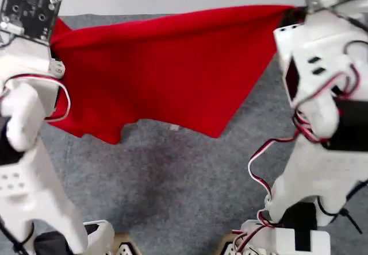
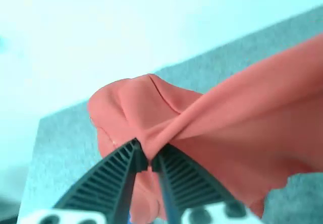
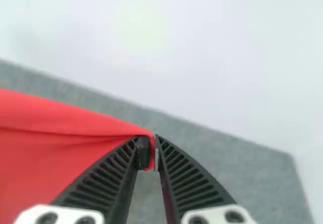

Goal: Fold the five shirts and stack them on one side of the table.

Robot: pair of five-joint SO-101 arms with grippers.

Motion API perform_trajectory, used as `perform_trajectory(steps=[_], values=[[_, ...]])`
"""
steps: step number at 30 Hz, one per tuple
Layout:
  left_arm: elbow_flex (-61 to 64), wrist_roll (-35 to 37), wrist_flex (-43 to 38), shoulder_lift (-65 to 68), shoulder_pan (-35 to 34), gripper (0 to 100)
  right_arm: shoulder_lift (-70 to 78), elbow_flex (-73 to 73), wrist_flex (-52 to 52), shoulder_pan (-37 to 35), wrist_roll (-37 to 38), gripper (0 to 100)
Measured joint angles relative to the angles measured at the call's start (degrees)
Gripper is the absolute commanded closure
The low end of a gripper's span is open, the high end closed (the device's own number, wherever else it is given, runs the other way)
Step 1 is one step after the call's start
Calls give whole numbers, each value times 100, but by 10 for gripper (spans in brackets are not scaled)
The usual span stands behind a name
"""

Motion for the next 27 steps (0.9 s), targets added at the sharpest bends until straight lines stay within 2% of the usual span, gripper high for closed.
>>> perform_trajectory(steps=[9, 17, 21, 27], values=[[-220, 18, 26, -782, 185, 994, -79, -1618, 615, 404, 484, 991], [-123, 18, 475, -1407, 475, 994, -299, -2708, 958, 765, 976, 991], [431, 18, 475, -1987, 492, 994, -774, -2716, 958, 826, 1152, 990], [1679, -53, 475, -2760, 492, 994, -1424, -1512, 958, 826, 1160, 990]])
